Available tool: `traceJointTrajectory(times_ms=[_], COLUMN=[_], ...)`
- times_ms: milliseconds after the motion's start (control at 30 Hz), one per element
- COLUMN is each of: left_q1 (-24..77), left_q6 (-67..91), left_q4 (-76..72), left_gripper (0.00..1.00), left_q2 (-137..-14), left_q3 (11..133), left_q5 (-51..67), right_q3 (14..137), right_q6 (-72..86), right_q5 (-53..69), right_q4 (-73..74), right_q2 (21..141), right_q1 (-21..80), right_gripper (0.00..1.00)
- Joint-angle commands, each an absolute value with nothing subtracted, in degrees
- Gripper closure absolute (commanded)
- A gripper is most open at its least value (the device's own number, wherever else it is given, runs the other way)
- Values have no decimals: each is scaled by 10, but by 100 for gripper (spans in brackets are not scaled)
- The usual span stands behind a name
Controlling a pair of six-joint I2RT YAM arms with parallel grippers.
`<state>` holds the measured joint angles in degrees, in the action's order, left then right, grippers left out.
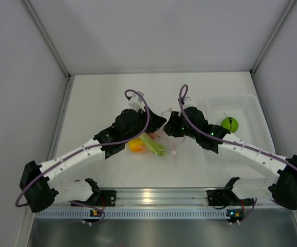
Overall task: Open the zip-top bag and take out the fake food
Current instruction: Pick up the fake vegetable from the zipper food storage bag.
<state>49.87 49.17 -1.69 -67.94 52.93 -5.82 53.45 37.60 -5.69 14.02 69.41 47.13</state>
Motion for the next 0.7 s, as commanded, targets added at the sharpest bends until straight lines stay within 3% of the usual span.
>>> traceJointTrajectory(times_ms=[0,233,667], left_q1=[506,508,509], left_q6=[500,502,488], left_q4=[-40,-41,-47], left_gripper=[100,100,100], left_q2=[-674,-677,-675], left_q3=[545,548,507], left_q5=[-66,-63,-83], right_q3=[505,476,445], right_q6=[408,423,455], right_q5=[-95,-76,55], right_q4=[90,36,6], right_q2=[694,727,772], right_q1=[483,494,533], right_gripper=[71,70,58])
